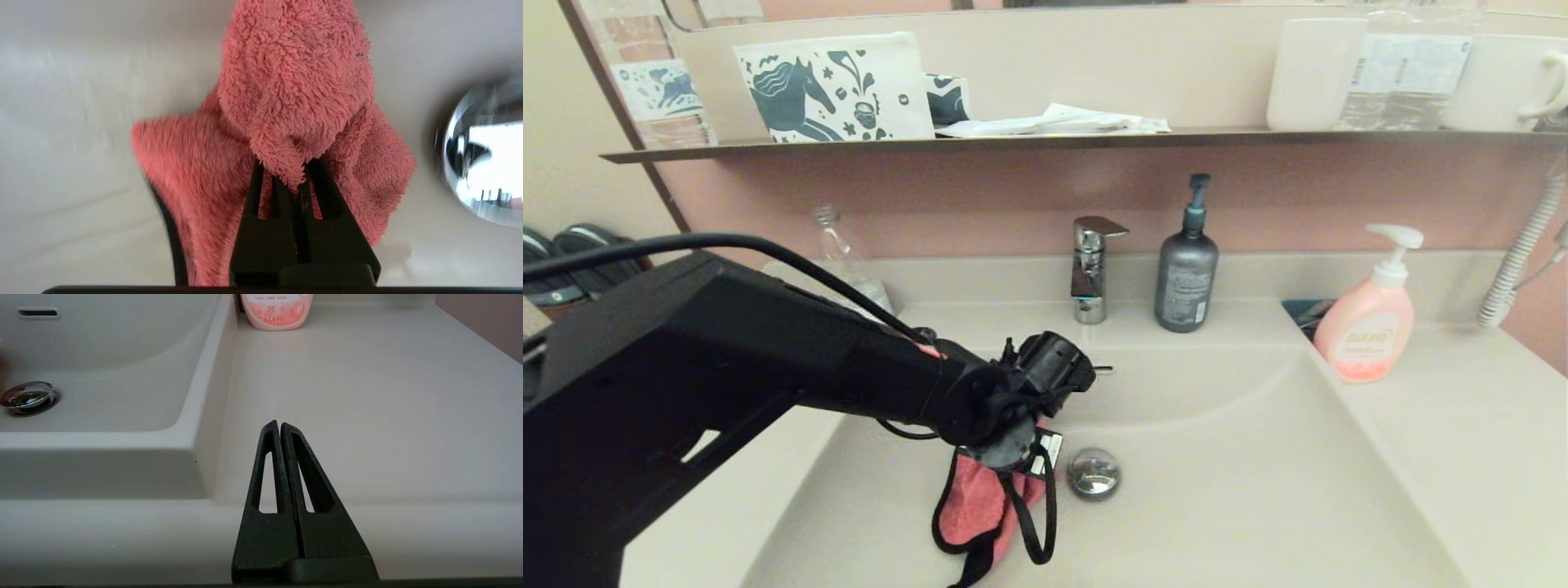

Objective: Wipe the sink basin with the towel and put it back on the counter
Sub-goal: Wipe the sink

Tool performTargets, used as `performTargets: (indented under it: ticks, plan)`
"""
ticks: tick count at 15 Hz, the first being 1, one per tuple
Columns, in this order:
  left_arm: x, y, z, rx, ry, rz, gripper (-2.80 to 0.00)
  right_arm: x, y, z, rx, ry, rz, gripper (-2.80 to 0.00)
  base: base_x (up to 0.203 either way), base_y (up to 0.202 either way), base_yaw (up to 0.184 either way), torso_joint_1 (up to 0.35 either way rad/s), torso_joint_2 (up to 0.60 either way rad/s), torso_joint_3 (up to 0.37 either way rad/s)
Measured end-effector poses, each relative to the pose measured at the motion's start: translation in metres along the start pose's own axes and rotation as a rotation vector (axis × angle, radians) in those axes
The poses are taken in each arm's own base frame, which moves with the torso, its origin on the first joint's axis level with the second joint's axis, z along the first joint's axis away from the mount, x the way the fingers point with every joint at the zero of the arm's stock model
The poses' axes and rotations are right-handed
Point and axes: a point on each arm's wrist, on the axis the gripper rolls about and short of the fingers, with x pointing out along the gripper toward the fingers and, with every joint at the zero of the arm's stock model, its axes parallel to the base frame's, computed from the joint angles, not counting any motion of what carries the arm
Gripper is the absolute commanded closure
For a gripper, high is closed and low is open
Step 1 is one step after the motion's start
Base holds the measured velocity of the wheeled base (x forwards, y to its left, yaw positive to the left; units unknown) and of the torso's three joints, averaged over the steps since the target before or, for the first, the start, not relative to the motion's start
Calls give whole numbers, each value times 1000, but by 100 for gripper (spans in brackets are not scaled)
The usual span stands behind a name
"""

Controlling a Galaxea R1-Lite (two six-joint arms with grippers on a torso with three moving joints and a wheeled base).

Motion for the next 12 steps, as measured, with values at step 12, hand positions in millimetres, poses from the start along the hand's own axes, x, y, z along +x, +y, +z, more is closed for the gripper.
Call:
performTargets:
  ticks: [12]
  plan:
    - [-3, -21, 17, -73, -136, -66, 0, 0, 0, 0, 0, 0, 0, 0, 0, 0, 0, 0, 0, 0]
